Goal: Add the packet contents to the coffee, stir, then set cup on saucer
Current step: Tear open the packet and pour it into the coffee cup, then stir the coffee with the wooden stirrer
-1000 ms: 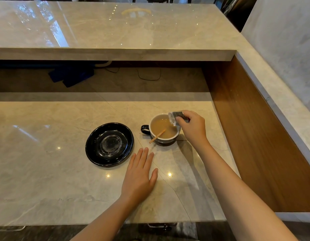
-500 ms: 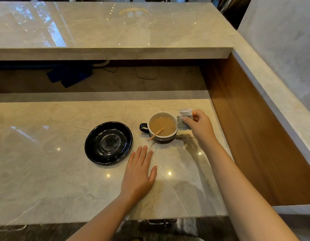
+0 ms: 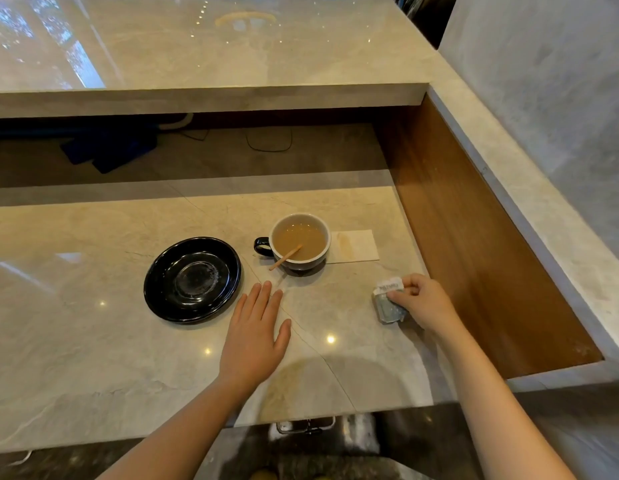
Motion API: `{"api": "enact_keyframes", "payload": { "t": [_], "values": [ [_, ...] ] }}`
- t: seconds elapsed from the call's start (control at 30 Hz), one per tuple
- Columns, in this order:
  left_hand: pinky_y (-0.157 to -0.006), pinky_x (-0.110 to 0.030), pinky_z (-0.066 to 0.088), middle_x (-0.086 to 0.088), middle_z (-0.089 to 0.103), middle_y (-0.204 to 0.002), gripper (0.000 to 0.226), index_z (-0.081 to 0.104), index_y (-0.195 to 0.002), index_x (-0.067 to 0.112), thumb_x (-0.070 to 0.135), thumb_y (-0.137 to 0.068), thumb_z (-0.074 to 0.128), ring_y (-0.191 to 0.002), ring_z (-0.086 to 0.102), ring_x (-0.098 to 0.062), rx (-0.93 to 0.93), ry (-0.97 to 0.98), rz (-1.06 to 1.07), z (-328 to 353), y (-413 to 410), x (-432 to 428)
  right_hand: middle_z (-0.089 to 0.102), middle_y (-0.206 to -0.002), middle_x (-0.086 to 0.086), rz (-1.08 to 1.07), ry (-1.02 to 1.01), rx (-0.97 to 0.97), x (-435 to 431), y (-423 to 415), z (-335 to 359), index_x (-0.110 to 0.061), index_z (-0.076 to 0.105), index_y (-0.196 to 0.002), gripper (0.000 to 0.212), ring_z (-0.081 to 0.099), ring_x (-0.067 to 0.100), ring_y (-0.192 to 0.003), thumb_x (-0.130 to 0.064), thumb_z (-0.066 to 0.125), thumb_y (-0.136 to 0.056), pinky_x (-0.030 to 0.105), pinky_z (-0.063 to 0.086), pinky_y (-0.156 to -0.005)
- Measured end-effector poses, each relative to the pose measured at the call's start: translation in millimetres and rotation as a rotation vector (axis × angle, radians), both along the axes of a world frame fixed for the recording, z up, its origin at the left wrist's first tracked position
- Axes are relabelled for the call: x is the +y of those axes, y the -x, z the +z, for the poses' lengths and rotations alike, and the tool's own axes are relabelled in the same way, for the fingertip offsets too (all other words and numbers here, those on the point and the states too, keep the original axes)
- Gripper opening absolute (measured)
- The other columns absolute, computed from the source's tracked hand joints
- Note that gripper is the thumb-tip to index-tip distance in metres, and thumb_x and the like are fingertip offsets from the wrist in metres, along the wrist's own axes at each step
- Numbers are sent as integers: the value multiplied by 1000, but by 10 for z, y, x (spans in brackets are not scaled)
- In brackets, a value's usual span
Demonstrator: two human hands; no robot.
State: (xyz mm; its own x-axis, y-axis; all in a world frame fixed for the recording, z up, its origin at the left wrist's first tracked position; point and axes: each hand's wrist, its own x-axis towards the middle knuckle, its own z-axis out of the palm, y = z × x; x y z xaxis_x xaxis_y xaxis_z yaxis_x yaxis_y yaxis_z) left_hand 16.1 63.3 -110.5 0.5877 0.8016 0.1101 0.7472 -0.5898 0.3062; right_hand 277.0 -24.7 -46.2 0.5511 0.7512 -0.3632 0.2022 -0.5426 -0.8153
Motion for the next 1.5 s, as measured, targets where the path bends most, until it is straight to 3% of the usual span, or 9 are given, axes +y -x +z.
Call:
{"api": "enact_keyframes", "payload": {
  "t": [0.23,0.33,0.4,0.5,0.7,1.1,1.23,1.37,1.5],
  "values": [
    [-115,-40,10,-9,28,-151,57,31,-140,15,45,-91,28,-140,14,-20,6,-7,-1,-4,4,-12,54,-71,8,88,106,-269,-194,-8,-196,-6,56,-76,13,46,16,-63,-12,67,-82,25,31,-51],
    [-115,-40,10,-9,27,-151,59,31,-140,14,45,-91,27,-140,14,-20,5,-9,-4,-10,10,-5,52,-90,5,91,118,-414,-245,52,-215,-12,54,-90,15,49,16,-76,-14,67,-82,19,35,-53],
    [-115,-39,7,-8,23,-152,60,28,-142,15,46,-91,24,-141,8,-17,17,-1,-5,-10,11,-4,49,-108,7,81,90,-449,-257,94,-214,-13,52,-108,30,52,20,-95,-14,67,-82,24,49,-70],
    [-115,-36,-3,-6,11,-154,61,17,-145,16,48,-93,19,-141,-3,-14,68,-2,-14,-32,20,1,46,-122,10,97,28,-525,-264,155,-152,-13,47,-121,40,48,24,-110,-12,64,-84,33,49,-86],
    [-112,-35,-9,-7,7,-154,66,11,-145,14,54,-92,18,-141,-3,-17,128,-23,-34,-55,26,21,56,-100,-3,312,-227,-494,103,469,68,-18,57,-116,26,47,13,-97,-22,56,-90,27,43,-82],
    [-111,-43,0,-9,9,-154,66,6,-144,15,52,-93,22,-142,-1,-20,128,-3,-42,-74,6,44,65,-95,6,759,-430,-781,1006,953,166,-17,63,-113,30,51,24,-91,-22,63,-84,29,33,-72],
    [-112,-46,7,-12,14,-154,66,13,-145,13,51,-93,25,-142,3,-22,134,3,-64,-86,15,45,67,-89,6,699,-415,-738,1061,926,195,-13,68,-93,12,53,22,-87,-18,62,-84,29,39,-68],
    [-113,-46,7,-12,15,-153,65,16,-145,13,51,-93,24,-142,5,-22,113,24,-58,-93,13,42,67,-91,7,503,-440,-666,1104,843,260,-9,66,-93,10,51,14,-86,-11,57,-87,13,35,-68],
    [-112,-45,4,-11,14,-153,65,16,-145,14,51,-93,24,-142,4,-22,113,30,-56,-87,17,40,69,-94,12,360,-453,-642,1177,678,367,-5,67,-97,15,59,22,-88,-10,54,-89,26,46,-75]
  ]
}}
